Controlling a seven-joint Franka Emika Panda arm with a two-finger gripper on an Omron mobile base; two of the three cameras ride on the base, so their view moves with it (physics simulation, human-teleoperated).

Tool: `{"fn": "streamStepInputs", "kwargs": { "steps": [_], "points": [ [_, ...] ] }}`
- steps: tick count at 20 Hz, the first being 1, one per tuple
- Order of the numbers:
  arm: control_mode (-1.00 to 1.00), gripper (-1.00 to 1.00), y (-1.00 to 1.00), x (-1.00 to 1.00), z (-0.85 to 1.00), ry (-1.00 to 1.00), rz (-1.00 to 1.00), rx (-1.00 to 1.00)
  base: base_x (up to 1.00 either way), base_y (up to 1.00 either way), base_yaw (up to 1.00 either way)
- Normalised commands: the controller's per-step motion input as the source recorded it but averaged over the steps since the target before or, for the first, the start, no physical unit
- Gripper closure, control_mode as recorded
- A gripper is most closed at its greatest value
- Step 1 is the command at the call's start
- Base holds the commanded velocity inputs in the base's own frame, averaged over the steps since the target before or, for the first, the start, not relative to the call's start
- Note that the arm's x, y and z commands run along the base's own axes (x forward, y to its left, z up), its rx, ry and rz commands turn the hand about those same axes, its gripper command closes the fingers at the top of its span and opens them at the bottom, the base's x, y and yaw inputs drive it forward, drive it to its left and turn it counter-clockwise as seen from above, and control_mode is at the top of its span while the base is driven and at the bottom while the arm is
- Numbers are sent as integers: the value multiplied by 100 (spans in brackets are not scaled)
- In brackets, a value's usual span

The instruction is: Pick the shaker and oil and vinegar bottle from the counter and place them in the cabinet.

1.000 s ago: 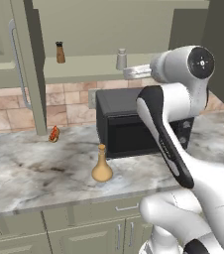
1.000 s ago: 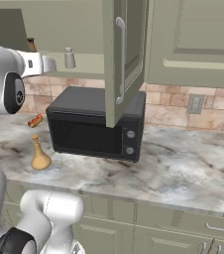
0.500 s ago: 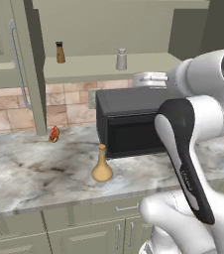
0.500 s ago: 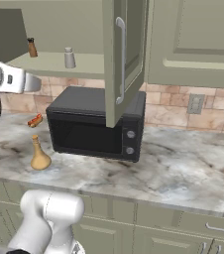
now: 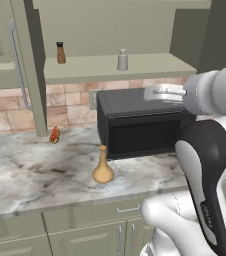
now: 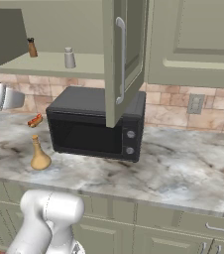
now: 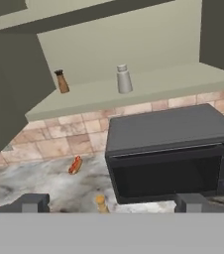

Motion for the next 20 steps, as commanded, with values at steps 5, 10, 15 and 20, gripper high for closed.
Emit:
{"fn": "streamStepInputs", "kwargs": {
  "steps": [5,10,15,20],
  "points": [
    [-100,-100,3,-70,-30,0,0,0,0,0,0],
    [-100,-100,1,-80,-35,6,0,0,0,0,0],
    [-100,-100,0,-31,-16,20,4,0,0,0,0],
    [-100,-100,0,13,9,26,6,5,0,0,0]
  ]
}}
